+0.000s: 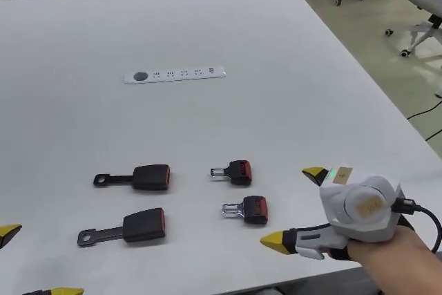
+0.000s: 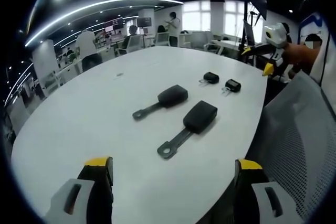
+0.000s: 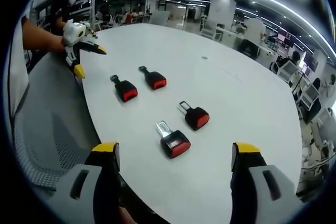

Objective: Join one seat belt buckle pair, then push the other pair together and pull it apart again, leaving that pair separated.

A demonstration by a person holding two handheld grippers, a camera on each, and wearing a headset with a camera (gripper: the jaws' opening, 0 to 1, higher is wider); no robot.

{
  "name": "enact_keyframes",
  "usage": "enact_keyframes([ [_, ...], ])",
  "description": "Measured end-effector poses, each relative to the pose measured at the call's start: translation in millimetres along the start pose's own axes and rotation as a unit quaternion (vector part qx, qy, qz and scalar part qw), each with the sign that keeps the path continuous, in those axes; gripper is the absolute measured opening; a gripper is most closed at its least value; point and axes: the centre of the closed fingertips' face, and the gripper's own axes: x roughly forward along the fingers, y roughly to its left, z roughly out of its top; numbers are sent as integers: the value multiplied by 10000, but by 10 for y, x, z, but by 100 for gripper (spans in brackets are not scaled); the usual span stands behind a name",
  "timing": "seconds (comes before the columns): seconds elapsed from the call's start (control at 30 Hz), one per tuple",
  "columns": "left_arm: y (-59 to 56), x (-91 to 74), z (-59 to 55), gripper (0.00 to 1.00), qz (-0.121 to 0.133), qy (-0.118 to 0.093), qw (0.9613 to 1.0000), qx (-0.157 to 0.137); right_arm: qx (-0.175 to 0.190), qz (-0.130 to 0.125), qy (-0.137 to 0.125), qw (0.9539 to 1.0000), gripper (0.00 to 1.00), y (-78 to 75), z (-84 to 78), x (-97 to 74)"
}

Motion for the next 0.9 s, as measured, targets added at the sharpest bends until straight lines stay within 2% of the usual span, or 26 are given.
enact_keyframes([
  [0.27,-9,-11,37,97,-69,4,9997,215,-38,18,30,10000,87,-19,7,35],
  [0.47,21,7,32,96,-121,94,9985,518,-95,89,46,9999,86,-12,19,91],
  [0.7,28,62,126,92,-225,176,9974,655,-244,128,139,9995,85,-54,24,134],
  [0.9,-70,201,210,89,-503,284,9936,970,-365,240,178,9989,81,-33,38,193],
])
